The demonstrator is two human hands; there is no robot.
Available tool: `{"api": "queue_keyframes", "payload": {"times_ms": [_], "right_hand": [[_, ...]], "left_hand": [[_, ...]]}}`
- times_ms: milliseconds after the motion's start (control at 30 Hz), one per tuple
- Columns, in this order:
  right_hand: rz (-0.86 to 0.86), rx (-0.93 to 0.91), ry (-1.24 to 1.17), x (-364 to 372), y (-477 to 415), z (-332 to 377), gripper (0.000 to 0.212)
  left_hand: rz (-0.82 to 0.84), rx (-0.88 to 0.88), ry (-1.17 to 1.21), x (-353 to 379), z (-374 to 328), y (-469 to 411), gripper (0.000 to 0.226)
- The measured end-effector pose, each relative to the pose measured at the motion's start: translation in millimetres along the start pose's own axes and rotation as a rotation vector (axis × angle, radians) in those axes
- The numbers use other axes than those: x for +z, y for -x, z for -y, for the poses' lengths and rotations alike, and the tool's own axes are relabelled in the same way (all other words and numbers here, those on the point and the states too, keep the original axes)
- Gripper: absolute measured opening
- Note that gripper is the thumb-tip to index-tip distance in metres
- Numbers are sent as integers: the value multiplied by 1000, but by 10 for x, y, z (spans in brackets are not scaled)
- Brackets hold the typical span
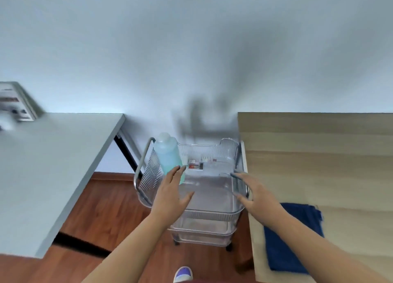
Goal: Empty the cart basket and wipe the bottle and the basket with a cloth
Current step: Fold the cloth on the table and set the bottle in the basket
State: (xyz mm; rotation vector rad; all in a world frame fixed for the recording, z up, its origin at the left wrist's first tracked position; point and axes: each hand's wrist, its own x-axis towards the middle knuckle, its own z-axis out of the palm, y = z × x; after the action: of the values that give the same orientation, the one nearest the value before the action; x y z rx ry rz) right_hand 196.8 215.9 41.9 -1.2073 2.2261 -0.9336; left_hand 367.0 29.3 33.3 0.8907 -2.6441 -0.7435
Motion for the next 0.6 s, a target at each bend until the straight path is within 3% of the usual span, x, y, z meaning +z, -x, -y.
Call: {"api": "queue_keyframes", "payload": {"times_ms": [233,433,500,600], "right_hand": [[95,-59,53,472,-956,623,61],[95,67,-70,780,-1701,891,79],[114,116,-112,873,-1842,901,87],[121,132,-155,984,-1949,885,90]], "left_hand": [[-69,-133,64,-556,660,-585,83],[192,-117,147,-636,1053,-1127,98],[252,-131,230,-562,1114,-1240,95],[216,-151,380,-451,1175,-1299,78]]}}
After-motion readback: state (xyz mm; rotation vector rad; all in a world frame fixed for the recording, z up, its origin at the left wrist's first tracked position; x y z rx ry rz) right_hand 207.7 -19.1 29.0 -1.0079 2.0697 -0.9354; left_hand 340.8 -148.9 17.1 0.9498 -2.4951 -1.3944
